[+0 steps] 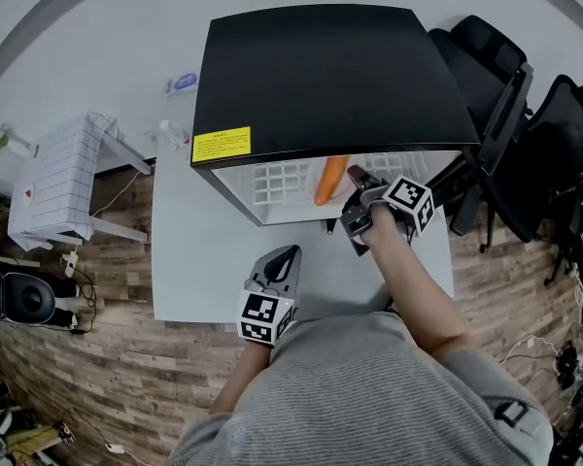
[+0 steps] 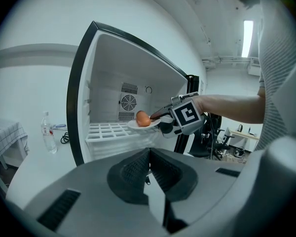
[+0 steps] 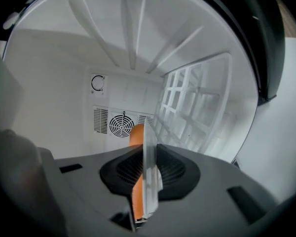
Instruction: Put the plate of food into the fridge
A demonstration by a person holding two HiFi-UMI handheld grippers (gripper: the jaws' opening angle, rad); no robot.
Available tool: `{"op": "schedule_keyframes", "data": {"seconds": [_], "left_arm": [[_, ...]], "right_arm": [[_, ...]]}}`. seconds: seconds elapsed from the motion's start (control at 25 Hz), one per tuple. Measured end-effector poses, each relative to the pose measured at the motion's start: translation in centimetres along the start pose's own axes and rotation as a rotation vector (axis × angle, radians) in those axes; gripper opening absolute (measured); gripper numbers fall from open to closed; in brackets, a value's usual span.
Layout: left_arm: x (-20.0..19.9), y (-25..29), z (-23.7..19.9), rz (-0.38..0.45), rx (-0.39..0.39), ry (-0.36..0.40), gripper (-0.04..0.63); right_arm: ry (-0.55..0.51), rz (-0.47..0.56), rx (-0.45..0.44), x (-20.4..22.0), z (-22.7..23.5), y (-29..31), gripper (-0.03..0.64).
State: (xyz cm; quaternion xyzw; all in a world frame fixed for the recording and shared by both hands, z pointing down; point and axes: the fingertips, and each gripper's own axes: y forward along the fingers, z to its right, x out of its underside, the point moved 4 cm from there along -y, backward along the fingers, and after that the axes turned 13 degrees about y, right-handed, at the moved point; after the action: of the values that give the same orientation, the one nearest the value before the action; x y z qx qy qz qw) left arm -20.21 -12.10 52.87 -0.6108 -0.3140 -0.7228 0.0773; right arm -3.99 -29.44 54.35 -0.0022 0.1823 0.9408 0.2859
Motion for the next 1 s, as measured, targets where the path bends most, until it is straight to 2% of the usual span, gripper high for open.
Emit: {"op": "schedule_keyframes", "data": {"seconds": [0.2,0.32,0.48,0.6,0.72,1.0], "left_arm": [[0.3,0.1,0.2,-0.023,0.014,-0.007,0.011],[0.1,0.3,0.1,-0.007,0.008,0.0,0.011],[0.0,0.3,0.2,-0.005,0.009,-0.006,0.011],[0.1,0.2,0.3,-0.017,0.017,-0.007,0.011],[0.1,0.3,0.4,-0.019,0.021,-0.01,0.011],[-0.2,0.5,0.1,0.009,0.014,0.001,0.011]], "right_arm": [[-0.144,0.008,0.009,-0.4,-1.0,0.3,0.052],[-0.236,-0.005,0.023,-0.5,-1.3,0.4,0.052],[-0.432,-0.018,0.034,-0.4,-2.7,0.4,0.057],[-0.591,-0.03,0.051,-0.2,-3.5,0.6,0.086],[-0.761,-0.032,0.086,-0.2,-3.9,0.6,0.128],[-1.113,0.001,0.183,-0.3,-4.6,0.3,0.133]]}}
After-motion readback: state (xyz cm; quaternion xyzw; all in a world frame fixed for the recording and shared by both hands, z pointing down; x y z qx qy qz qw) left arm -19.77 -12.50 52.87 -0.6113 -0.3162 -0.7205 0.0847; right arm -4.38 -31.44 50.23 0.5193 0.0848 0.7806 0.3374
